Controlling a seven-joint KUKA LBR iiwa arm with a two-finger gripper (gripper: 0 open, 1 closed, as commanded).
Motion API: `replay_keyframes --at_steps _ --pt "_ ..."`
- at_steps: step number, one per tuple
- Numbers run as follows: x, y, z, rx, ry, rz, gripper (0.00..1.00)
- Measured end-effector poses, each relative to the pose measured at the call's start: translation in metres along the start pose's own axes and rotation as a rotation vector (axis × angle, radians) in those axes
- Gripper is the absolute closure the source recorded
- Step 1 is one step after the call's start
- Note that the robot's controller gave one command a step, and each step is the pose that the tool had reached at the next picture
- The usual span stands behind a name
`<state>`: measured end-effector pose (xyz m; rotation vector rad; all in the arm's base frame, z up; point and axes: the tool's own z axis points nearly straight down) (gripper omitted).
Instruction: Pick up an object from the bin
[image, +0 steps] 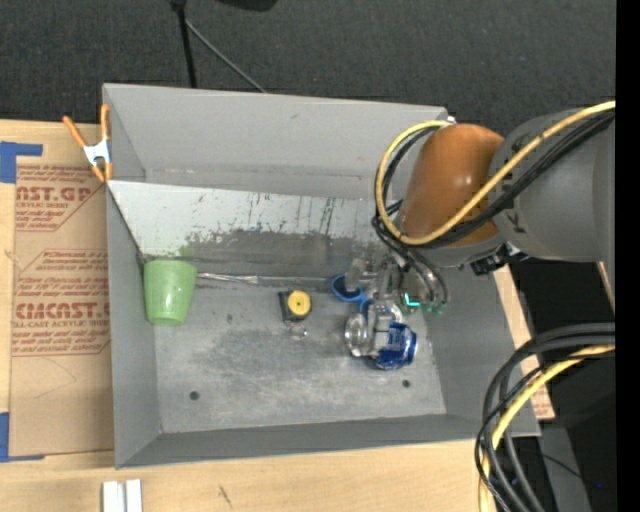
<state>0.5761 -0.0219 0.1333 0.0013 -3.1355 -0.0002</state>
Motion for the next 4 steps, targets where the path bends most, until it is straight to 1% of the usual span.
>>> replay_keyframes --at_steps 1,2,3,4 --pt "0.048 -0.029 0.065 -0.002 -0.002 0.171 0.0" --pt "0.072 -0.082 0.061 -0.012 -0.015 0.219 0.0" --pt "0.073 -0.088 0.062 0.0 -0.013 0.225 1.0" --pt "0.075 -0.102 -0.144 0.0 -0.017 0.276 1.0"
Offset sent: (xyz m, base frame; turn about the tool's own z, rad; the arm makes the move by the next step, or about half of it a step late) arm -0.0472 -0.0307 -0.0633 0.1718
